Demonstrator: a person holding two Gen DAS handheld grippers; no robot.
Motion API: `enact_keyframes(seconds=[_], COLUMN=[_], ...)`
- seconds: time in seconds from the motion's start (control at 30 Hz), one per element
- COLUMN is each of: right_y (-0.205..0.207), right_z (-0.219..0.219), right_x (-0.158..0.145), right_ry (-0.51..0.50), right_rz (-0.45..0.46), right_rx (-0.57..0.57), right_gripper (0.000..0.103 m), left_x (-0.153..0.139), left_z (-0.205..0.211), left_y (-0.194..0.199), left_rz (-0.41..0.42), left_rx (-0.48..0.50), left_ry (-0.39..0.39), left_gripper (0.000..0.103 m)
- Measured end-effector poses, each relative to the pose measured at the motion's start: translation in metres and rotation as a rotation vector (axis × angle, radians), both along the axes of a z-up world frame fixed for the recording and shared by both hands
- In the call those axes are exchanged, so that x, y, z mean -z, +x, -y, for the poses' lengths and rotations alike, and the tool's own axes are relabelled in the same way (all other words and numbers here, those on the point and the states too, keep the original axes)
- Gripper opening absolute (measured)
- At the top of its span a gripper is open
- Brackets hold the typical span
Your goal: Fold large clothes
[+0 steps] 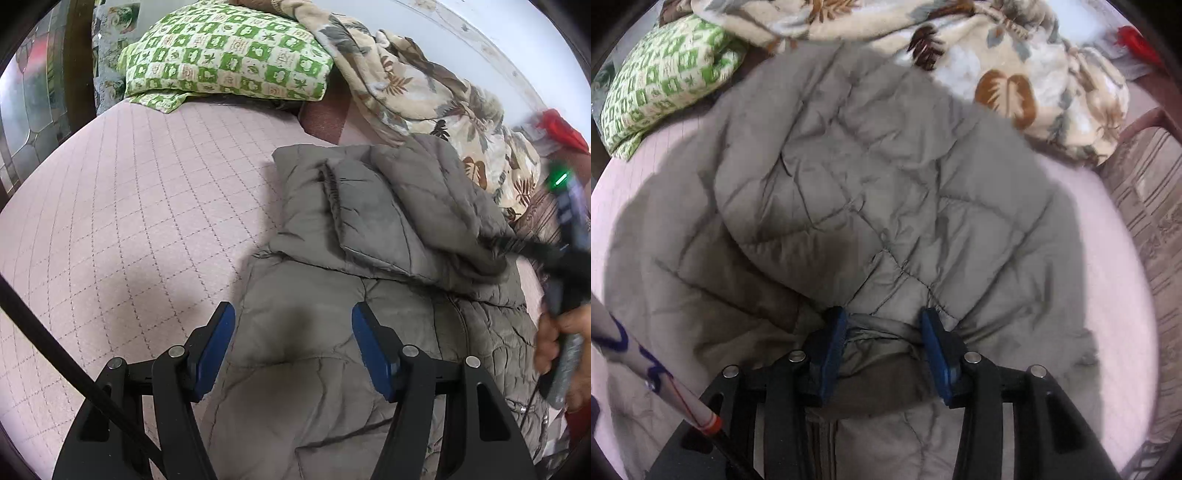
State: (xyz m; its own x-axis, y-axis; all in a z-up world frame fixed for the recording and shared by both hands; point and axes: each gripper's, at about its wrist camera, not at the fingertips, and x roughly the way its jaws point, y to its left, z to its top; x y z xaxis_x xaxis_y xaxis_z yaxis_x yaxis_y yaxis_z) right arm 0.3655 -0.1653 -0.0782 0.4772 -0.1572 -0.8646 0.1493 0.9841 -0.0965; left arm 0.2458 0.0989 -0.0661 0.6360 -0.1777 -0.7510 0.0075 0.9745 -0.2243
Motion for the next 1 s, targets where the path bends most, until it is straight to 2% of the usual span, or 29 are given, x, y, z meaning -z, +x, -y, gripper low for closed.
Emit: enact_keyframes(seconds=[0.13, 0.2, 0.3, 0.37, 0.43, 0.53, 0.63, 0.77, 0.87, 1.0], right_y=[-0.025, -0.022, -0.007, 0.007, 0.018, 0.012, -0.008, -0.035, -0.033, -0.021], right_z=[-0.022, -0.033, -0.048, -0.054, -0.056, -0.050, -0.041, -0.015, 0.010, 0.044], right_x=[-0.056, -0.065, -0.052, -0.028, 0.003, 0.004, -0.021, -0.049, -0.036, 0.007], right_ry=[-0.045, -0.030, -0.025, -0.019, 0.020, 0.015, 0.034, -0.029, -0.057, 0.077], right_rz=[0.221, 0.243, 0.198, 0.139, 0.032, 0.057, 0.146, 0.254, 0.214, 0.077], right_rx=[-0.036, -0.060, -0.088, -0.094, -0.095, -0.084, -0.074, -0.009, 0.055, 0.147], right_gripper=[0.046, 0.046, 0.046, 0.046, 0.046, 0.046, 0.046, 0.052, 0.053, 0.053], left_x=[0.003, 0.005, 0.002, 0.000, 0.000, 0.001, 0.000, 0.002, 0.001, 0.000], left_z=[0.005, 0.007, 0.010, 0.009, 0.009, 0.009, 0.010, 0.014, 0.017, 0.019], left_y=[0.001, 0.002, 0.000, -0.002, -0.002, -0.002, -0.003, -0.003, -0.005, -0.006], left_rz=[-0.007, -0.017, -0.005, 0.008, 0.010, 0.003, 0.006, 0.005, 0.007, 0.014], left_rx=[0.004, 0.010, 0.015, 0.016, 0.017, 0.023, 0.025, 0.024, 0.030, 0.035], left_ry=[0.006, 0.011, 0.028, 0.032, 0.032, 0.027, 0.030, 0.036, 0.047, 0.062], left_gripper=[0.065, 0.065, 0.065, 0.065, 0.065, 0.065, 0.065, 0.065, 0.065, 0.065])
